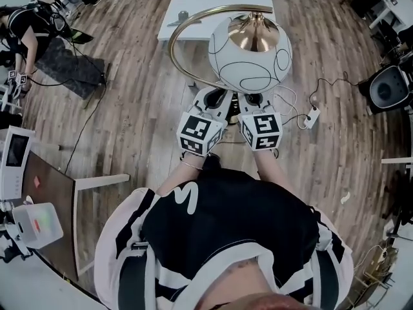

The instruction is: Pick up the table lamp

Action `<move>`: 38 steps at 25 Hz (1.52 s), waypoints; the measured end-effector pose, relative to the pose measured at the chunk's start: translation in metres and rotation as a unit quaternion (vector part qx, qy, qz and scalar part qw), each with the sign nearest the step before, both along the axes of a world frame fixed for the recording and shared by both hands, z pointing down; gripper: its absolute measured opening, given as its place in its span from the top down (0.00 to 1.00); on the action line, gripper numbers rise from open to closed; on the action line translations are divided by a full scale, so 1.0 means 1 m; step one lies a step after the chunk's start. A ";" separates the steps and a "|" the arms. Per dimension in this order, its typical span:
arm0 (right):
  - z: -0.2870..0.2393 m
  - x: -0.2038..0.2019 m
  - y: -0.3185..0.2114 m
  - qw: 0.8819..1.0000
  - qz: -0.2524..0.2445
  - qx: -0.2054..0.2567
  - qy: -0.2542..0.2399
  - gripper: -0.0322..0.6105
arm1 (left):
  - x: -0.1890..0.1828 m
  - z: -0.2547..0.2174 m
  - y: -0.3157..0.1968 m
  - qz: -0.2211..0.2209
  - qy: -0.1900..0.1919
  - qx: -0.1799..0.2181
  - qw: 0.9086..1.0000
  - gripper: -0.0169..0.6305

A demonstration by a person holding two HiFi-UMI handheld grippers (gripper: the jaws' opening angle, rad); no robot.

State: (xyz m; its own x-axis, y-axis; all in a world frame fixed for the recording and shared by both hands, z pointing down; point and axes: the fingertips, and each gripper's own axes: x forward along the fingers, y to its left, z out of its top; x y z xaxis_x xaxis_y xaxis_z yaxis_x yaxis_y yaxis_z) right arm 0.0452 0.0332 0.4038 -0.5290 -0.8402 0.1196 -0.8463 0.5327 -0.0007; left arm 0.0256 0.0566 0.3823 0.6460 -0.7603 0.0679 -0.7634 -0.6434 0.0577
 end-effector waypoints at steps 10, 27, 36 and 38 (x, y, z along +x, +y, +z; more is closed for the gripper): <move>-0.003 -0.003 0.034 1.000 -0.016 -0.007 -0.012 0.92 | -0.002 -0.004 0.034 -0.010 -0.006 0.003 1.000 0.97; -0.004 0.003 0.044 1.000 -0.010 -0.003 -0.012 0.92 | 0.004 -0.005 0.043 0.000 -0.003 0.004 1.000 0.97; -0.001 0.003 0.045 1.000 -0.016 -0.009 -0.020 0.92 | 0.004 -0.003 0.044 -0.007 -0.006 0.000 1.000 0.97; 0.000 0.002 0.046 1.000 -0.016 -0.010 -0.021 0.92 | 0.003 -0.002 0.046 -0.008 -0.005 0.000 1.000 0.97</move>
State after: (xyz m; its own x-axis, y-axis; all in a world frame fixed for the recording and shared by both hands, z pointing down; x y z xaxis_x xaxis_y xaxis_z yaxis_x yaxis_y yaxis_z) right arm 0.0470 0.0796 0.4035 -0.5602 -0.8205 0.1140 -0.8280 0.5588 -0.0466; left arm 0.0288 0.1025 0.3799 0.6329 -0.7706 0.0751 -0.7741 -0.6311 0.0494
